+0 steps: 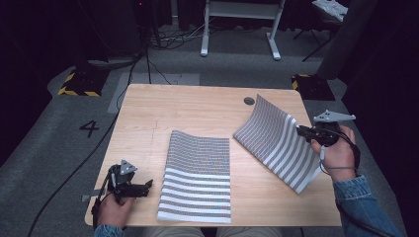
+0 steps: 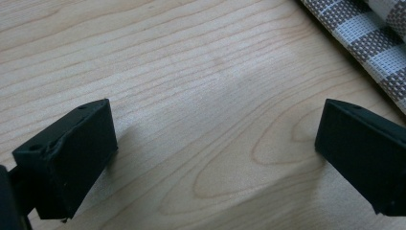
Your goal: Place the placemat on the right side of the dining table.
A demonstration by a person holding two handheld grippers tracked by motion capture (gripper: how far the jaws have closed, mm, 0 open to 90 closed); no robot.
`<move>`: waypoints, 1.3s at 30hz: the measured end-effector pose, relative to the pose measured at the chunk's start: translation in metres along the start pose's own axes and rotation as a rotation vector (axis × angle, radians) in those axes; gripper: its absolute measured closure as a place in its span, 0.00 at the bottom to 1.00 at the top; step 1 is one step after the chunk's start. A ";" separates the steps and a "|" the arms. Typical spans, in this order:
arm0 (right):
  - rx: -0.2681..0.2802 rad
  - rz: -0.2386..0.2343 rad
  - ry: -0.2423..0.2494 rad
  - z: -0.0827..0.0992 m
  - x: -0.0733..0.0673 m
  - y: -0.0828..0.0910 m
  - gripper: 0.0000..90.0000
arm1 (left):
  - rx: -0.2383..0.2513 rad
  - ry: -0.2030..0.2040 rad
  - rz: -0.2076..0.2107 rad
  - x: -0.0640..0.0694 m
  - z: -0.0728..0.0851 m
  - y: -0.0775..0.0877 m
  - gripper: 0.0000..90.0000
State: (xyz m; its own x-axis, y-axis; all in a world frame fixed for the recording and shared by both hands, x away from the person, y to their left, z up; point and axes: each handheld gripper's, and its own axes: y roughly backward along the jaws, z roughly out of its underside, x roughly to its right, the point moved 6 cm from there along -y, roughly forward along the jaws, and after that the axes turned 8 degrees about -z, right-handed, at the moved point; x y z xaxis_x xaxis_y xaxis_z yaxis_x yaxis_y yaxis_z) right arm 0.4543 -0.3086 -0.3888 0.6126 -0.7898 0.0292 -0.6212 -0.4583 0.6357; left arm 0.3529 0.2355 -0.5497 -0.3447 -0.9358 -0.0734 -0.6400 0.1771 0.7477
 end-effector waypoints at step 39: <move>-0.016 -0.546 0.043 0.026 -0.164 0.019 0.83 | 0.000 0.000 0.001 0.000 0.000 0.000 0.01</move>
State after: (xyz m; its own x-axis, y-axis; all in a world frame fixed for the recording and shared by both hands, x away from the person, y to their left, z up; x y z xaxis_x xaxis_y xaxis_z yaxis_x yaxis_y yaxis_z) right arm 0.3291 -0.1989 -0.4018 0.8635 -0.4213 -0.2773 -0.1999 -0.7906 0.5787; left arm 0.3528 0.2354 -0.5497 -0.3454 -0.9357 -0.0720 -0.6394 0.1785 0.7479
